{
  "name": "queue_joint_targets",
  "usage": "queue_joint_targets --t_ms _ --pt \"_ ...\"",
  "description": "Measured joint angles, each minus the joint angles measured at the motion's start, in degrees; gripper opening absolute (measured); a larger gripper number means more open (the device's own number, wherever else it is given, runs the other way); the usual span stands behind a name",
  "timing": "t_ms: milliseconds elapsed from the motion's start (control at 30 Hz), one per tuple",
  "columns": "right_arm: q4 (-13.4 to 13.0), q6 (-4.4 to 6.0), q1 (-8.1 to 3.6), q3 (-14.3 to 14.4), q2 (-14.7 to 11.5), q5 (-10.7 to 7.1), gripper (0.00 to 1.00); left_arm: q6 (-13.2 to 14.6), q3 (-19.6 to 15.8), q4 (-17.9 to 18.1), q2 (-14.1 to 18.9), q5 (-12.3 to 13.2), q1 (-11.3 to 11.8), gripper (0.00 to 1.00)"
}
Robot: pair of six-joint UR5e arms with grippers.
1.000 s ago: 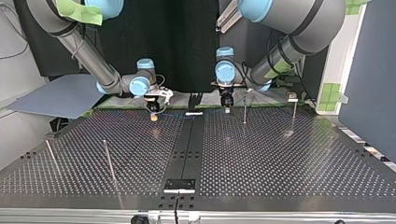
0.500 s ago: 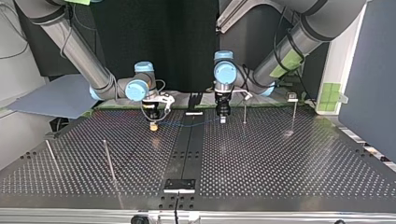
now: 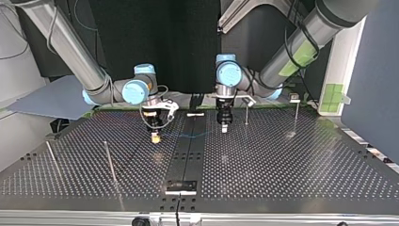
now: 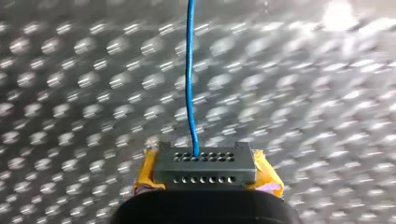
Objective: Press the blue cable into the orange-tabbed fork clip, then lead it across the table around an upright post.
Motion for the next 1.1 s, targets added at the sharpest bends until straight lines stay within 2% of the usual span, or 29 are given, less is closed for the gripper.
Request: queue_joint_targets --t_ms 133,367,467,867,1100 --pt "0.80 -0.09 0.65 0.00 -1.71 0.23 0.00 -0.13 0.00 -0.06 0.86 0.00 -0.01 0.00" --pt "3.44 -0.23 1.53 0.06 -4.52 2.89 0.00 0.03 0.00 -0.07 1.13 0.00 -0.15 0.00" --pt "3.79 -0.32 1.88 0.05 -5.79 3.35 0.00 0.23 0.00 -0.05 1.50 0.02 -0.28 0.00" --pt "3.91 -0.31 2.48 0.02 -11.38 3.56 0.00 -2.27 0.00 -0.02 3.00 2.38 -0.21 0.00" --pt "3.70 -0.30 2.24 -0.05 -13.11 3.64 0.00 -4.78 0.01 -0.24 3.09 3.58 -0.17 0.00"
